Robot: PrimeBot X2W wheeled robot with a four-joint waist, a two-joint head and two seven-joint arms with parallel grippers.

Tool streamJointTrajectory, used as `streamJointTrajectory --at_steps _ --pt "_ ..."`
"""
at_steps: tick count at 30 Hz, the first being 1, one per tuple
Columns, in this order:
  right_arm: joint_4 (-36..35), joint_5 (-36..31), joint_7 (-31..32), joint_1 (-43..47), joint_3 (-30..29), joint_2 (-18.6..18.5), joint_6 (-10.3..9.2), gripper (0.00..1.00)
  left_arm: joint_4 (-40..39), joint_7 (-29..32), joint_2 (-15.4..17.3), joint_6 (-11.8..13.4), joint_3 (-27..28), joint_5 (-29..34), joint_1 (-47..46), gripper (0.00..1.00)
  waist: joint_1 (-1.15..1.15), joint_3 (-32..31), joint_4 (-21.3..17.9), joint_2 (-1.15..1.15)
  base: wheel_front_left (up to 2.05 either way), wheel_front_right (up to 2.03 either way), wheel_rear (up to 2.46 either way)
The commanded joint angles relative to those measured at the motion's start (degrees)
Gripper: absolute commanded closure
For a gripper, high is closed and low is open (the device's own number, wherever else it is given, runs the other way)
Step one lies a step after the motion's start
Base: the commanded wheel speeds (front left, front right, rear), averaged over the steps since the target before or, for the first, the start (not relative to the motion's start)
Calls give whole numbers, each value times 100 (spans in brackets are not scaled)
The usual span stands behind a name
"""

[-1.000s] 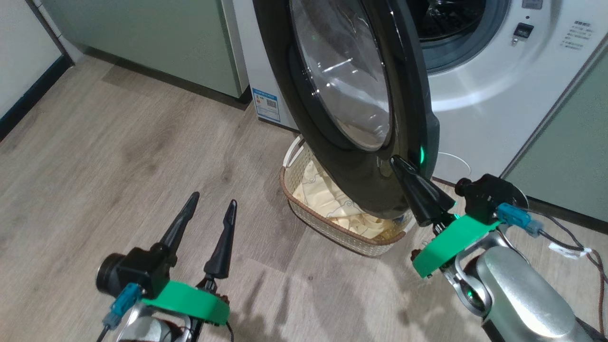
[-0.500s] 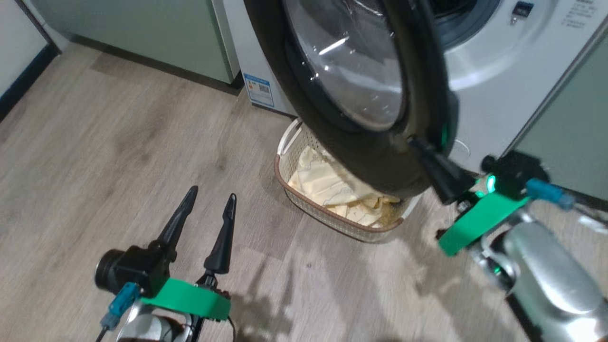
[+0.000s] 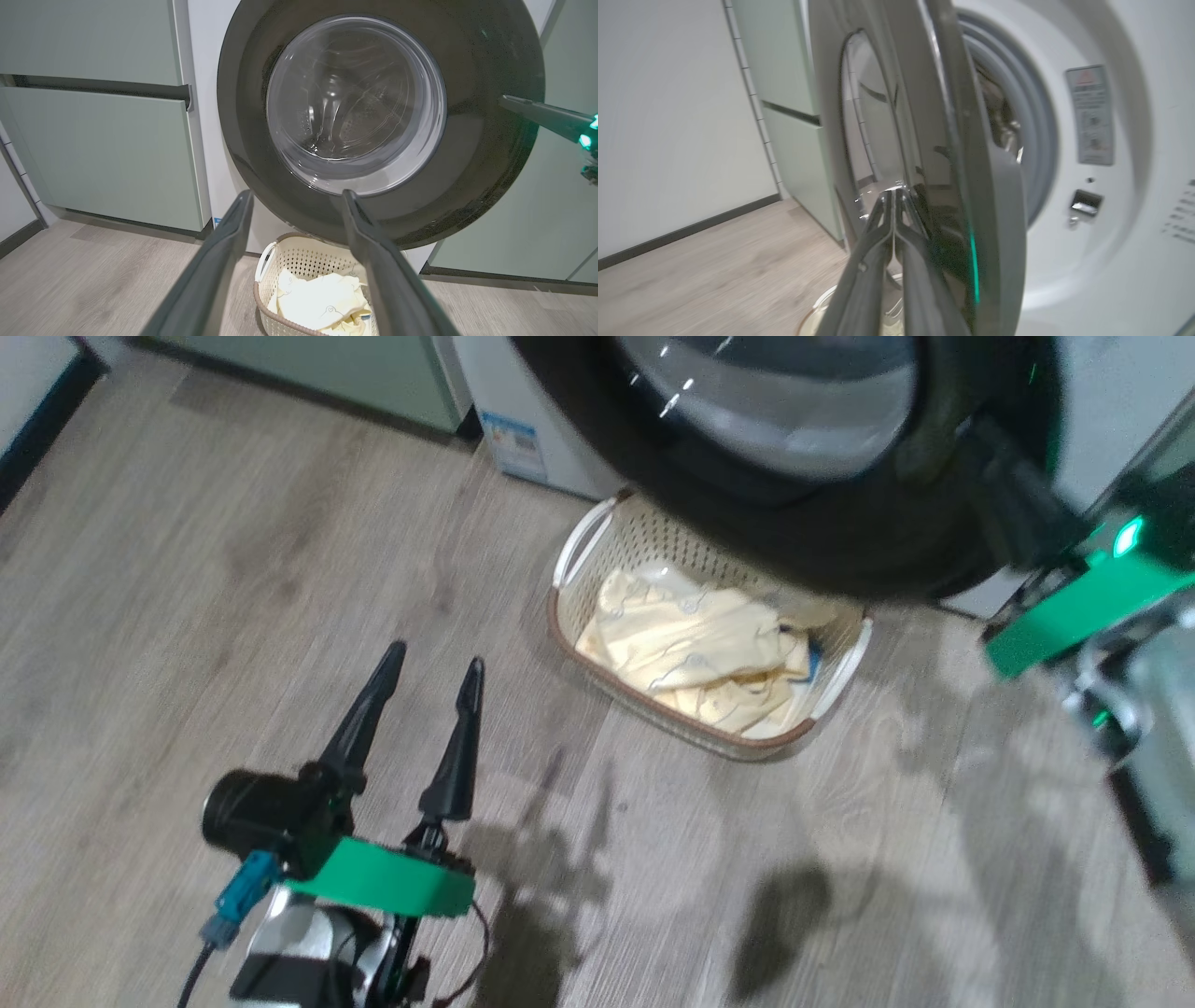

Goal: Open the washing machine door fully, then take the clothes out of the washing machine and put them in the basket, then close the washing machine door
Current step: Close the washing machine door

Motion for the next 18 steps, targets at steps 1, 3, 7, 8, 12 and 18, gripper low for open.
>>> streamJointTrajectory --at_steps 1,3,7,8,12,18 --pt "-130 -27 -53 -216 -45 -47 8 100 -206 -29 13 -3 206 50 -209 0 0 116 66 0 0 0 0" --pt "2 -72 -53 -545 -182 -139 8 100 -227 -29 -22 -17 164 40 -333 0 0 318 145 0 0 0 0" --pt "145 -109 -54 -902 -336 -213 8 100 -228 -29 -47 -23 120 19 -463 0 0 532 224 0 0 0 0" --pt "188 -113 -54 -1017 -392 -227 8 100 -225 -29 -54 -21 110 6 -508 0 0 602 254 0 0 0 0" --pt "415 -225 -54 -1462 -578 -305 8 100 -212 -29 -70 -10 42 -34 -673 0 0 835 388 0 0 0 0" --pt "839 -367 -54 -2039 -761 -421 8 100 -178 -29 -76 69 -146 -175 -859 0 0 1060 582 0 0 0 0"
